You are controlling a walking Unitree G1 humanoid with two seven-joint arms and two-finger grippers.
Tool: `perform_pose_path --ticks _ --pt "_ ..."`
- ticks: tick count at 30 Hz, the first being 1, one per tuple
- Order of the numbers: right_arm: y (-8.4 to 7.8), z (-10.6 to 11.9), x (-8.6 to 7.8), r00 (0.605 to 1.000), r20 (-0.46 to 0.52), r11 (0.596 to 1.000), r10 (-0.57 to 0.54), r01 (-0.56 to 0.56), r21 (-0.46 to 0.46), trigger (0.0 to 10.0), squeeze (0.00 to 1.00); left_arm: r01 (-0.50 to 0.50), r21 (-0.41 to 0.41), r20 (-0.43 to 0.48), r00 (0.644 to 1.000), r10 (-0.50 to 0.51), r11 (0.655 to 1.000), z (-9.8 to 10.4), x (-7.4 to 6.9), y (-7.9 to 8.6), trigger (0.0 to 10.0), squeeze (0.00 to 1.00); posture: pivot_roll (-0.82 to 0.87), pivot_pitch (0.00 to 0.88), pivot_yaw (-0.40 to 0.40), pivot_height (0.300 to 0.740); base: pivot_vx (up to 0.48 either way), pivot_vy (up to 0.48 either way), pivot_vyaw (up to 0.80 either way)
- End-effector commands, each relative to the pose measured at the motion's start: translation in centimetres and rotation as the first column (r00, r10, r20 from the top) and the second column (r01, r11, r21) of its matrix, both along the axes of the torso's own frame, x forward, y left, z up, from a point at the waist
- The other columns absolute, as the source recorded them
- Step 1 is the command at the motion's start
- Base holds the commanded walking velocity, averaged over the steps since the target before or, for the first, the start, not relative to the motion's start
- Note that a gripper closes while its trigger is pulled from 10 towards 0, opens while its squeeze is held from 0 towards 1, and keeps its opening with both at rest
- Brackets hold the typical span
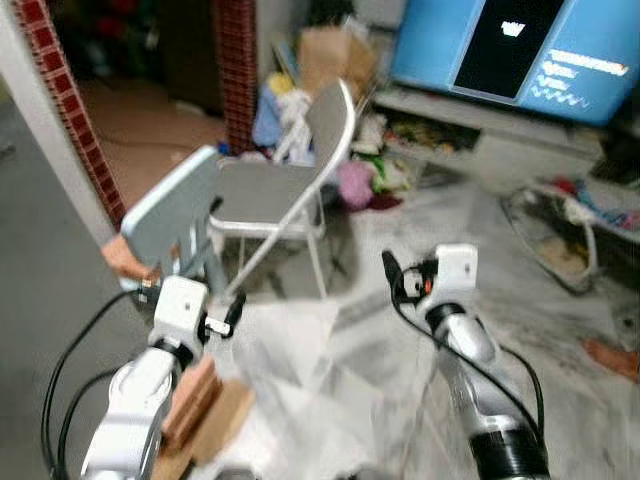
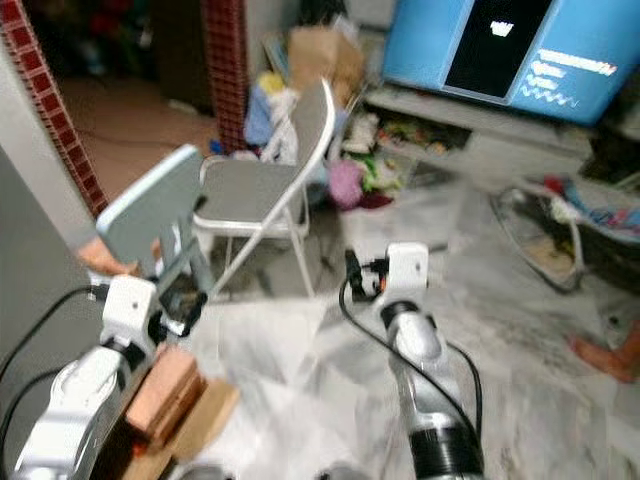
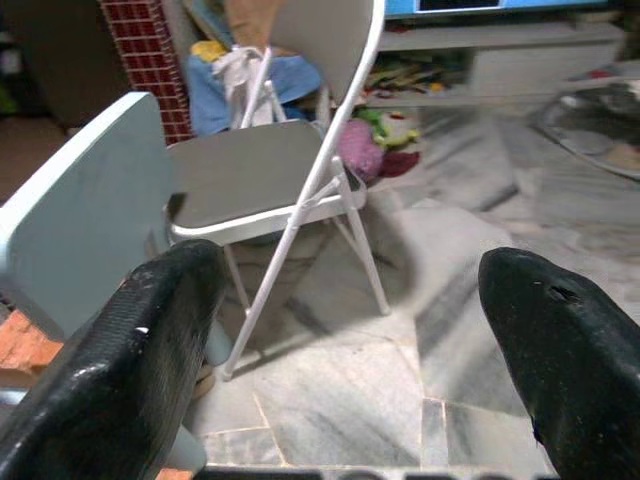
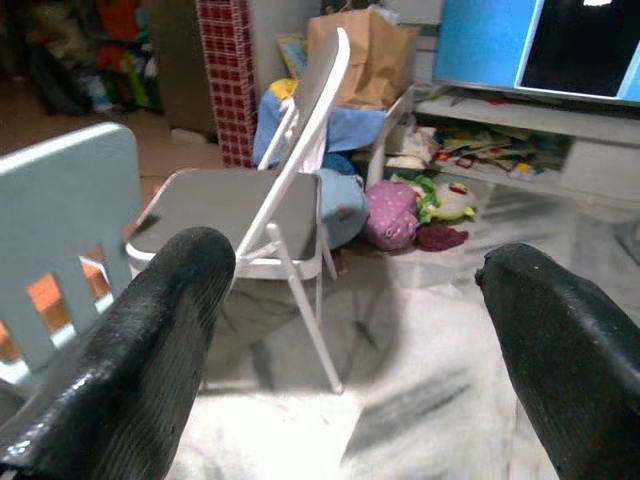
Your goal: Restocking fridge
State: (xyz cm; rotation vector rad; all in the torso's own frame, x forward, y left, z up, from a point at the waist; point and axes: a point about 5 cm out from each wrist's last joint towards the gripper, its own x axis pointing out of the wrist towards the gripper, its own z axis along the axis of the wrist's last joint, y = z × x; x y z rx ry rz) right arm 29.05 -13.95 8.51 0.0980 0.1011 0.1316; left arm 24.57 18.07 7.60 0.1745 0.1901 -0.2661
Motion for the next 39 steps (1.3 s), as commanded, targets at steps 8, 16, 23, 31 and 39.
perform_pose_path --ticks 8,16,23,31,39 --pt "-1.4 0.0 -0.8 0.995 0.004 0.995 -0.096 0.097 -0.019 10.0 0.0 0.04 -0.014 0.018 0.999 -0.04 0.999 0.1 0.4 -0.5 10.0 0.0 0.12 0.0 0.002 0.74 -0.035 0.036 0.0" --pt "-1.6 0.2 -0.9 0.989 0.012 0.989 -0.145 0.145 -0.014 10.0 0.0 0.088 0.0 0.045 0.995 -0.088 0.996 0.9 1.5 -1.2 10.0 0.0 0.1 0.0 0.039 0.74 0.0 0.0 -0.06" --pt "-1.2 0.7 0.0 0.993 0.028 0.993 -0.116 0.116 -0.027 10.0 0.0 0.093 0.02 0.051 0.994 -0.094 0.995 1.1 1.8 -1.4 10.0 0.0 0.11 0.0 0.023 0.74 -0.168 0.0 -0.54" --pt "-0.7 1.0 0.8 0.995 0.033 0.995 -0.092 0.094 -0.037 10.0 0.0 0.098 0.031 0.057 0.993 -0.1 0.995 1.2 1.5 -1.4 10.0 0.0 0.13 0.0 -0.003 0.74 -0.361 0.312 -0.47" --pt "-0.4 1.1 1.3 0.996 0.034 0.996 -0.08 0.081 -0.045 10.0 0.0 0.082 0.018 0.067 0.994 -0.084 0.996 1.3 1.5 -1.3 10.0 0.0 0.14 0.0 -0.014 0.74 -0.363 0.318 0.0"
